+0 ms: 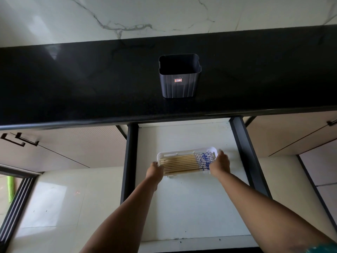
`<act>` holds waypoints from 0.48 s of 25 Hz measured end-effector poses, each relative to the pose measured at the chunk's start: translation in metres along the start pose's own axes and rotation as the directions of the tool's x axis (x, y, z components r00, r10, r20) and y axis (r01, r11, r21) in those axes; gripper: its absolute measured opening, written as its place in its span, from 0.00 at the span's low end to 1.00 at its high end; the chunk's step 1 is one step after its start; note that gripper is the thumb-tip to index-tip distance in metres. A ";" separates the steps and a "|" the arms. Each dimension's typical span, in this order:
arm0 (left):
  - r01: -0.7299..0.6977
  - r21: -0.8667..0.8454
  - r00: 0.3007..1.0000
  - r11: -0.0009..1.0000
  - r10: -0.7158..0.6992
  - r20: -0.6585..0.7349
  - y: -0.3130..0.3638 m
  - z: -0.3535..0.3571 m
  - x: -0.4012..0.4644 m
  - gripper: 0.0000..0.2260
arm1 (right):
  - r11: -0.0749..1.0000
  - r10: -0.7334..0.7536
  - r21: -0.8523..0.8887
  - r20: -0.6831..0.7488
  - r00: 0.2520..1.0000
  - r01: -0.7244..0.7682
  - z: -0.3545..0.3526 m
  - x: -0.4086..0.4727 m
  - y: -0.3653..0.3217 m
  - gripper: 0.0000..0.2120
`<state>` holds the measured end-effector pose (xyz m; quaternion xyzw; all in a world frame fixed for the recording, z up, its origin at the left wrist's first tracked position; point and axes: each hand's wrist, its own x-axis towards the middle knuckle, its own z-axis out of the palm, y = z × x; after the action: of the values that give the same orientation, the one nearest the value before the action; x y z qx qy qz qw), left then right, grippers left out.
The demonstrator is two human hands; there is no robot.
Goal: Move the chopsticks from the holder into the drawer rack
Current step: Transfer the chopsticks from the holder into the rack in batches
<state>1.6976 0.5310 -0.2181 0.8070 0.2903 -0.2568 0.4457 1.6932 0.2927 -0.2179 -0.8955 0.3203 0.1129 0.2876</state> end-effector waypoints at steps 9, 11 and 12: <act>-0.069 0.052 0.998 0.996 0.070 -0.009 -0.013 0.000 0.002 0.21 | 0.975 0.193 0.079 0.170 0.966 -0.208 0.001 -0.006 0.019 0.14; -0.078 0.069 0.997 0.995 0.078 -0.003 -0.016 0.003 0.000 0.21 | 0.974 0.200 0.077 0.161 0.967 -0.214 0.001 -0.008 0.018 0.15; -0.077 0.072 0.997 0.994 0.077 0.000 -0.018 0.004 -0.001 0.21 | 0.973 0.206 0.073 0.150 0.967 -0.219 0.001 -0.009 0.017 0.15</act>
<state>1.6841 0.5352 -0.2293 0.8333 0.2503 -0.2486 0.4256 1.6753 0.2877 -0.2225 -0.8320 0.3979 0.1919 0.3356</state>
